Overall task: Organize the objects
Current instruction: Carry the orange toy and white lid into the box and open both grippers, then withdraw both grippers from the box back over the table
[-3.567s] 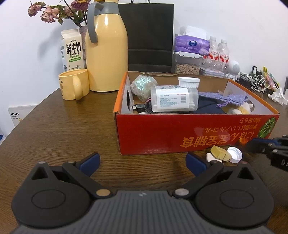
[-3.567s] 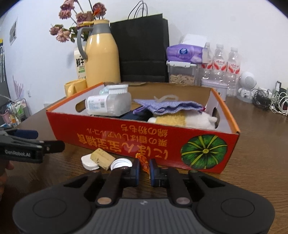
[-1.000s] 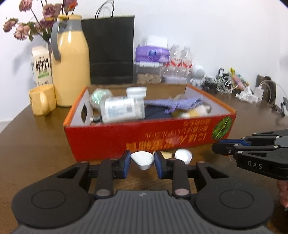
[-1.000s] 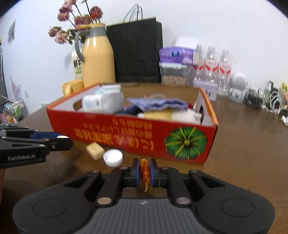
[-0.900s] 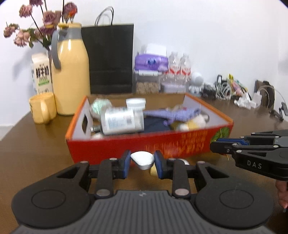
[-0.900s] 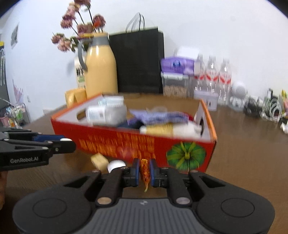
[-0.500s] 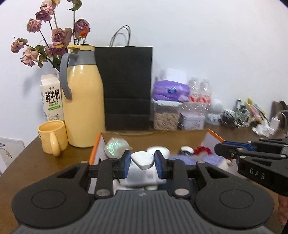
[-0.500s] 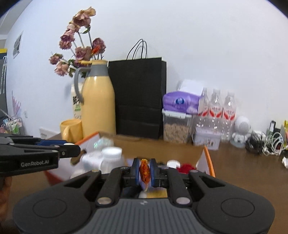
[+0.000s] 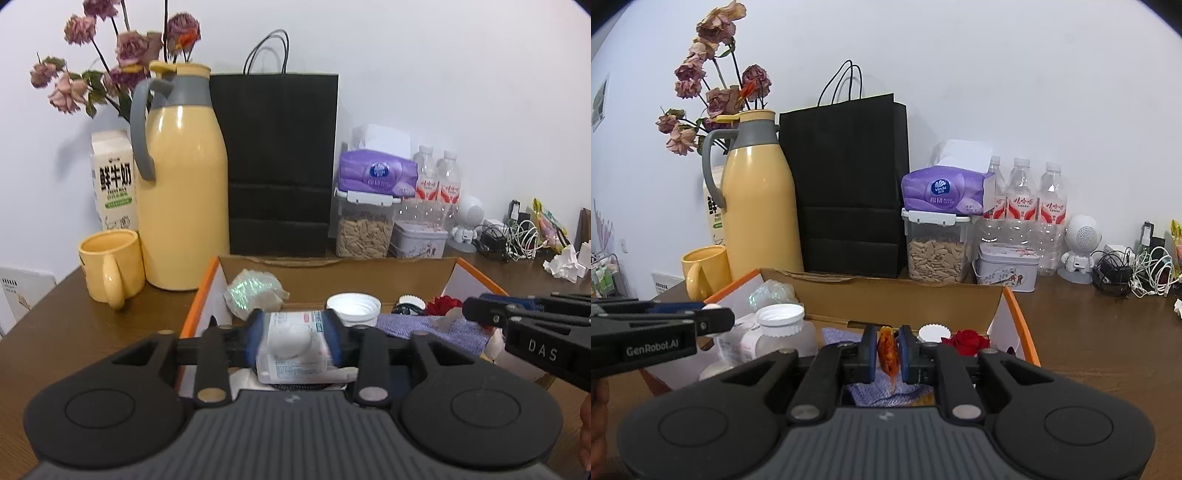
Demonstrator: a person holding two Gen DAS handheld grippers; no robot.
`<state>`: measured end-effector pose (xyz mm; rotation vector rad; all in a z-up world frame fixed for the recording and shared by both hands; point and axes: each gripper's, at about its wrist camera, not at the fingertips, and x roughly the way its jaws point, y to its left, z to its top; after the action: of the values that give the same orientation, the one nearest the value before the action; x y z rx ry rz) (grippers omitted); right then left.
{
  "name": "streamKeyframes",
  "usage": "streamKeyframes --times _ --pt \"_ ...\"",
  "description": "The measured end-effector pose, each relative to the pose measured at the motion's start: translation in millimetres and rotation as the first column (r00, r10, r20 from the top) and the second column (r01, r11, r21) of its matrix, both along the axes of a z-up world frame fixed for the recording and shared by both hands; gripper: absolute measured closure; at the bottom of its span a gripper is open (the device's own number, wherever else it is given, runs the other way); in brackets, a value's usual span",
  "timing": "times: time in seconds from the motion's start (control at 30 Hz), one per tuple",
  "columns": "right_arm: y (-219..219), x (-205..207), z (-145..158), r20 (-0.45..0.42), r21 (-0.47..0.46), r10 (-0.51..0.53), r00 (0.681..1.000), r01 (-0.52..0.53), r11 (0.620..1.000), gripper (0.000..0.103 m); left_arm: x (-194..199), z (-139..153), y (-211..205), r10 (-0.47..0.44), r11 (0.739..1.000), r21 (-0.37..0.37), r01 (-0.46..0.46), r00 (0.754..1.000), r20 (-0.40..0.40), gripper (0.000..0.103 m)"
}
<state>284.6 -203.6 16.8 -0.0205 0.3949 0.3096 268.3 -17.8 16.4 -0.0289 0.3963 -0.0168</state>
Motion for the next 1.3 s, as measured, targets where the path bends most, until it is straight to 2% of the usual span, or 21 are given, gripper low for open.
streamKeyframes --times 0.03,0.07,0.1,0.13,0.17,0.2,0.23,0.3,0.4,0.87,1.3 --pt "-1 -1 -1 -0.003 0.002 -0.003 1.000 0.003 1.000 0.091 -2 1 0 0.004 1.000 0.004 -0.004 1.000 0.012 0.043" --pt "-2 -2 -1 -0.005 0.003 -0.005 1.000 0.006 1.000 0.089 -4 2 0 0.010 1.000 0.009 -0.010 1.000 0.024 0.035" --pt "-3 -3 -2 -0.008 0.006 -0.006 1.000 0.006 1.000 0.079 -5 3 0 0.018 1.000 0.015 -0.018 0.999 0.039 0.019" --pt "-4 -4 -2 -0.010 0.009 -0.009 1.000 0.009 1.000 0.063 -7 4 0 0.024 1.000 0.019 -0.025 0.998 0.055 0.012" --pt "-5 -5 -2 -0.008 0.010 -0.015 1.000 0.015 1.000 0.054 -8 4 0 0.027 0.999 0.022 -0.028 0.998 0.065 0.009" --pt "-6 -6 -3 -0.005 0.010 -0.023 1.000 0.023 1.000 0.037 -9 5 0 0.026 0.999 0.021 -0.028 0.997 0.068 0.000" --pt "-8 -8 -3 -0.001 0.012 -0.030 1.000 0.030 0.999 0.025 -9 5 -1 0.027 0.999 0.018 -0.028 0.997 0.072 0.000" --pt "-11 -9 -3 0.004 0.018 -0.039 0.999 0.039 0.999 0.011 -10 5 -1 0.026 0.999 0.018 -0.027 0.997 0.072 0.000" --pt "-12 -11 -2 0.011 0.020 -0.052 0.999 0.052 0.998 0.000 -11 5 -1 0.025 0.999 0.018 -0.027 0.997 0.072 0.000" --pt "-16 -26 0 0.021 0.010 -0.051 0.998 0.051 0.999 0.000 -26 10 5 0.020 1.000 -0.013 -0.019 0.996 0.092 0.000" --pt "-22 -77 -7 0.013 -0.061 0.023 1.000 -0.022 0.998 0.000 -67 0 18 -0.015 1.000 0.019 0.014 0.999 0.045 0.000"
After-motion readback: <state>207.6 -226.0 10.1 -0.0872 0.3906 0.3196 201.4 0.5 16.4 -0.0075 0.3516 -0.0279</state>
